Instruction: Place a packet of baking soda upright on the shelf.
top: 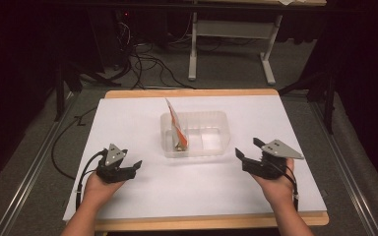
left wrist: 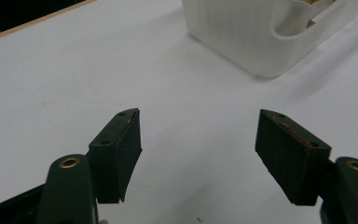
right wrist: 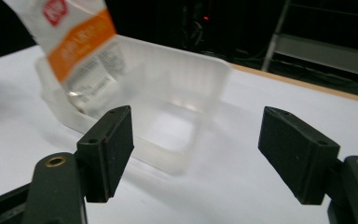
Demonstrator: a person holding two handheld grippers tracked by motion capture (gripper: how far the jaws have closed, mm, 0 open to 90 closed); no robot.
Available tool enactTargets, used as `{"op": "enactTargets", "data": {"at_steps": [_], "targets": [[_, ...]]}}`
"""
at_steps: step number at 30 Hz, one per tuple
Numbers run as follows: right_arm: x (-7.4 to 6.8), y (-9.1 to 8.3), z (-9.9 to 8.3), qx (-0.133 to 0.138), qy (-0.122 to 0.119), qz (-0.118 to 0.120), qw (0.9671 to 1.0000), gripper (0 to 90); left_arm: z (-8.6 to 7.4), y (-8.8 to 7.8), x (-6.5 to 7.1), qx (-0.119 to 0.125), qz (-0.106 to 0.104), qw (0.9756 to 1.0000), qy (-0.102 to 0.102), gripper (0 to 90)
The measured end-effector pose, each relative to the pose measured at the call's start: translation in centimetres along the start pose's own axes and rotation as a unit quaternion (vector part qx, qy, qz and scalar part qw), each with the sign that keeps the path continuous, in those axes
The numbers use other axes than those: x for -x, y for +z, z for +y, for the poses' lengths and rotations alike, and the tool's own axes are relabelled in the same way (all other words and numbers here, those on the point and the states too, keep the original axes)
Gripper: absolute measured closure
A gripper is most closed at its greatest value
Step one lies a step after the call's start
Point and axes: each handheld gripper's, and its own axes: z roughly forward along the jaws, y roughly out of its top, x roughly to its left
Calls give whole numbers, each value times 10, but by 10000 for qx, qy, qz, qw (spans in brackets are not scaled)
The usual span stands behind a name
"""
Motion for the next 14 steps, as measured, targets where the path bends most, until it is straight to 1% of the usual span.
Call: {"op": "enactTargets", "data": {"at_steps": [1, 2, 3, 5, 6, 8, 9, 10, 12, 14], "targets": [[0, 0, 0, 0, 0, 0, 10000, 267, 0, 0, 0, 0, 0, 10000, 0, 317], [12, -11, -11, -12, 95, -149, 9998, 269, 0, 0, 0, -16, -6, 10000, 16, 318], [12, -11, -11, -12, 95, -149, 9998, 269, 0, 1, 0, -31, -3, 10000, 23, 318], [23, -20, -28, -30, 166, -307, 9994, 277, -1, 1, 1, -69, -5, 10000, 38, 318], [28, -22, -37, -113, 154, -385, 9991, 282, 0, 2, 2, -47, -11, 10000, 23, 318], [37, -21, -48, -417, 119, -470, 9980, 280, 0, 2, 4, -50, -19, 10000, 41, 318], [41, -19, -52, -497, 183, -521, 9972, 283, 0, 2, 4, -73, -14, 9999, 70, 318], [47, -13, -55, -576, 401, -516, 9962, 283, 0, 3, 6, -96, -3, 9999, 106, 318], [48, -11, -56, -583, 412, -526, 9961, 283, 1, 3, 6, -93, 1, 9999, 109, 318], [45, -9, -54, -593, 327, -542, 9962, 283, 1, 2, 6, -69, 0, 9999, 84, 318]]}}
